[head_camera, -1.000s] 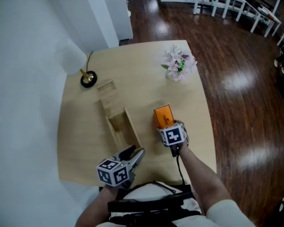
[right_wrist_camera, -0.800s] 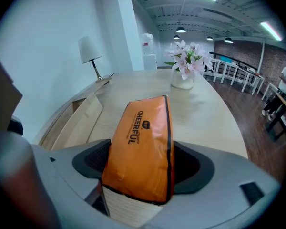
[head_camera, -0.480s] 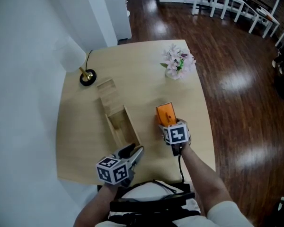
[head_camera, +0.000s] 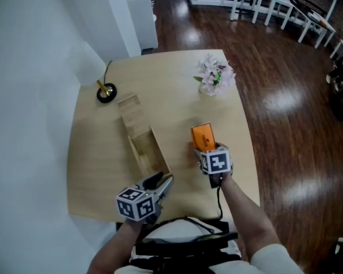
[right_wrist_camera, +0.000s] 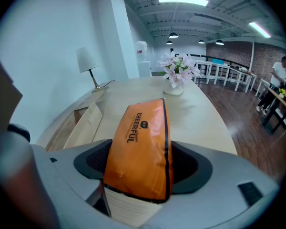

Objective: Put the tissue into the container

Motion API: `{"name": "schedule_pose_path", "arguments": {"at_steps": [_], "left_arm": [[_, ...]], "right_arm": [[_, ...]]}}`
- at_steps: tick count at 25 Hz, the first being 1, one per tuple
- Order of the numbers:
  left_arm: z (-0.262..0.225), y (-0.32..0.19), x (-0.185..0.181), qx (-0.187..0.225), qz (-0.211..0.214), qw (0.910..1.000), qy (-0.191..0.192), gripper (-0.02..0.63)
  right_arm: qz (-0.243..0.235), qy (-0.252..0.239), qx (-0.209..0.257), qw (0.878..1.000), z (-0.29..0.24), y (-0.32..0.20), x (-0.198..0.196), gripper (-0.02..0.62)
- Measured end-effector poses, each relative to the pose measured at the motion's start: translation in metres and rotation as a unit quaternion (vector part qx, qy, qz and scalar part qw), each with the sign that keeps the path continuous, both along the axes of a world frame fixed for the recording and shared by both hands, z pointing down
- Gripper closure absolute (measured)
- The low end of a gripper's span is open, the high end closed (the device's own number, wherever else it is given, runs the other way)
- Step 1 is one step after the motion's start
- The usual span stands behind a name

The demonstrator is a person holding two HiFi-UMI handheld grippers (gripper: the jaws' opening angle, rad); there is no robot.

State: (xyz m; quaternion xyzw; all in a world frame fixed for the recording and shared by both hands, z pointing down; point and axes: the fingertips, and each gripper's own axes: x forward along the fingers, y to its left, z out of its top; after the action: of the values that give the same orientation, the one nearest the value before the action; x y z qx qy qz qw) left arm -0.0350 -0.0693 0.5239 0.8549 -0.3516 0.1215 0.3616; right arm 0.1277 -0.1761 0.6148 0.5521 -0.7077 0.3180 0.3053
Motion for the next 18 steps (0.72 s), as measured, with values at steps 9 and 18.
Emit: {"name": "schedule_pose_path", "arguments": {"at_steps": [9,18], "left_arm": [[-0.002,0.002,-0.004,0.003,0.004,1.0000,0.003,0.411],[-0.004,0.004,-0.009,0.008,0.005,0.9999,0.005,0.411]], "right_arm": [[0.015,-0.006,0.008,1.000,-0.007,0.006,0.004,0.213],[0.018,-0.007,0.019,1.000,-0.017,0.011,0.003,0.215]]}}
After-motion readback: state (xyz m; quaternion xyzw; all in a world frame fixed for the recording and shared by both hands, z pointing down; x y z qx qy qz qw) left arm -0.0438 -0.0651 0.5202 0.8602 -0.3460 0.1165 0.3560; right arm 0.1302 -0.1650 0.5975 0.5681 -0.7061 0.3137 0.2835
